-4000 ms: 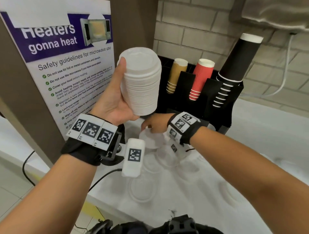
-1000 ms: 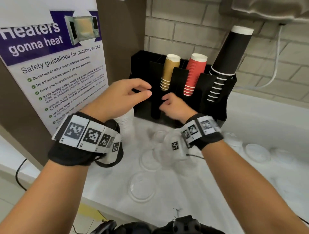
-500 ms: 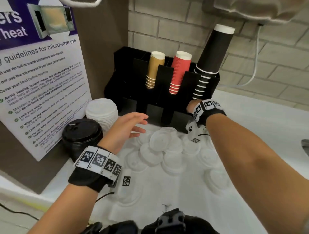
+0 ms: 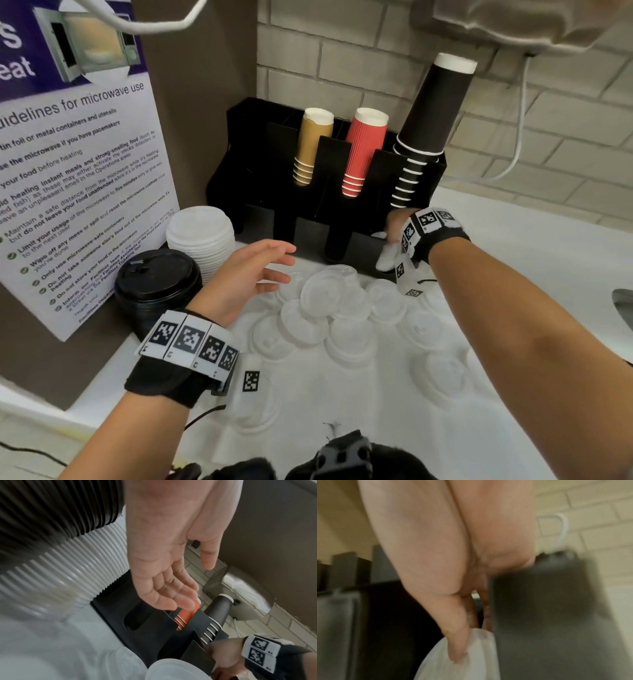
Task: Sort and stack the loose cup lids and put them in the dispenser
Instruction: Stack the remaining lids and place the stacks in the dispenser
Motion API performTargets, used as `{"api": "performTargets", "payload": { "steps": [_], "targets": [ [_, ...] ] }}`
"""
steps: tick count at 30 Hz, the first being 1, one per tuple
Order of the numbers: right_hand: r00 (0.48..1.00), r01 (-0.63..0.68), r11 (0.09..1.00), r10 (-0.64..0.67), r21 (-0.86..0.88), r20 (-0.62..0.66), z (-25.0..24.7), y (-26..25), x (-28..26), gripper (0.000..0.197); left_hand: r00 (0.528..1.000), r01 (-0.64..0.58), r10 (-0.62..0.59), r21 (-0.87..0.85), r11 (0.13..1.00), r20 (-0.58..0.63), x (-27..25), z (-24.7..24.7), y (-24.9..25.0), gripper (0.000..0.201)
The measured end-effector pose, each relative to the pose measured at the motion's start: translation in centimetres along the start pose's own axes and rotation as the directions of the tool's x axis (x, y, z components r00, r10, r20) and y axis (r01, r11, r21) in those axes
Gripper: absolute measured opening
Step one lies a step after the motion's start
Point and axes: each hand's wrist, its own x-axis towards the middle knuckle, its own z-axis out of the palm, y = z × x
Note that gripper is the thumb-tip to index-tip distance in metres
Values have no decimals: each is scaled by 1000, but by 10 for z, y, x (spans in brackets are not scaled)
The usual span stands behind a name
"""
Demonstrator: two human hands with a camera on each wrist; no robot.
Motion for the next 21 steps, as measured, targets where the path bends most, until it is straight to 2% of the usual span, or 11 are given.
{"api": "performTargets", "payload": {
  "steps": [3, 6, 7, 9, 10, 12, 14, 15, 16, 18, 21],
  "targets": [
    [985, -70, 988, 90, 140, -146, -16, -5, -15, 19, 1000, -8, 8, -4, 1000, 5, 1, 4, 0, 20],
    [906, -155, 962, 229, 224, -357, -35, 0, -45, 40, 999, -36, 36, -13, 999, 1, 2, 8, 1, 18],
    [871, -126, 957, 233, 261, -432, -38, 2, -59, 44, 999, -52, 52, -13, 999, -3, 3, 10, 0, 17],
    [805, 80, 918, 170, 388, -568, -41, 3, -86, 42, 995, -99, 98, -10, 995, -6, 5, 15, 0, 20],
    [791, 250, 841, 109, 480, -602, -36, -3, -99, 41, 992, -128, 128, -15, 992, 1, 6, 18, 0, 31],
    [818, 521, 462, -28, 718, -575, -22, -24, -125, 42, 978, -206, 208, -58, 977, 27, 5, 27, 1, 64],
    [821, 549, 62, -223, 833, -525, -3, -51, -145, 43, 946, -312, 319, -115, 943, 50, 4, 36, 1, 91],
    [809, 521, -56, -287, 852, -513, 7, -63, -151, 42, 924, -370, 378, -123, 921, 50, 3, 40, 0, 96],
    [800, 499, -121, -317, 858, -510, 16, -74, -154, 40, 903, -422, 428, -115, 899, 32, 2, 44, -1, 95],
    [808, 482, -150, -303, 863, -505, 31, -88, -158, 37, 874, -485, 483, -72, 871, -46, -1, 50, -2, 81],
    [811, 539, -39, -245, 841, -531, 48, -94, -159, 41, 879, -469, 463, -39, 882, -115, -7, 52, -2, 64]
  ]
}}
